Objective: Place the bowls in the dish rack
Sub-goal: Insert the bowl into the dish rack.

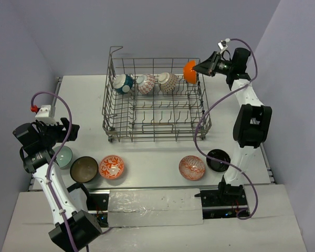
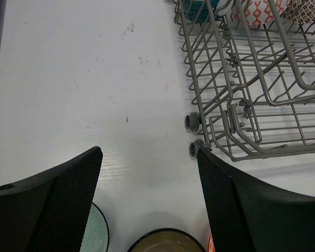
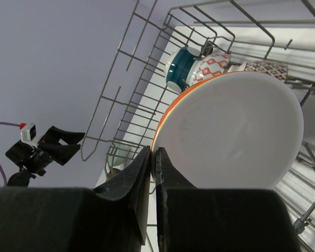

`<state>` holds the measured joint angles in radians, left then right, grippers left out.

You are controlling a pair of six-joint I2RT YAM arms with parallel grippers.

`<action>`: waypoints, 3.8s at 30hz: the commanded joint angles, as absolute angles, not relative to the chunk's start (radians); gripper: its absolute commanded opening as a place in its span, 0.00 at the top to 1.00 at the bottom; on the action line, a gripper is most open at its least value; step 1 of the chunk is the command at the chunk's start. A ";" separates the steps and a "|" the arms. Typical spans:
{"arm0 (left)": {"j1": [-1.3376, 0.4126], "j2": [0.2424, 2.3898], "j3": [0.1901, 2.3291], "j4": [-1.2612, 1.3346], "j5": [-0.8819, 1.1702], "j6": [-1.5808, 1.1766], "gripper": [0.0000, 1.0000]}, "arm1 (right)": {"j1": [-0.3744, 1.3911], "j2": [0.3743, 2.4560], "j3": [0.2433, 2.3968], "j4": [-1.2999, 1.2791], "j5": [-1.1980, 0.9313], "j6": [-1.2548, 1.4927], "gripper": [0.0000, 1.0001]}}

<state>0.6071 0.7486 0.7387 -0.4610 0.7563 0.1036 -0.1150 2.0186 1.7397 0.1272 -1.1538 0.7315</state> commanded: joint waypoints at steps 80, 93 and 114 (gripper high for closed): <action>0.623 0.724 0.738 -0.454 0.747 0.106 0.21 | -0.160 2.517 1.994 0.973 -1.336 1.531 0.90; 0.621 0.721 0.738 -0.460 0.756 0.115 0.22 | -0.169 2.464 1.948 0.864 -1.348 1.427 0.71; 0.626 0.713 0.738 -0.465 0.762 0.121 0.22 | -0.169 2.416 2.000 0.608 -1.351 1.232 0.56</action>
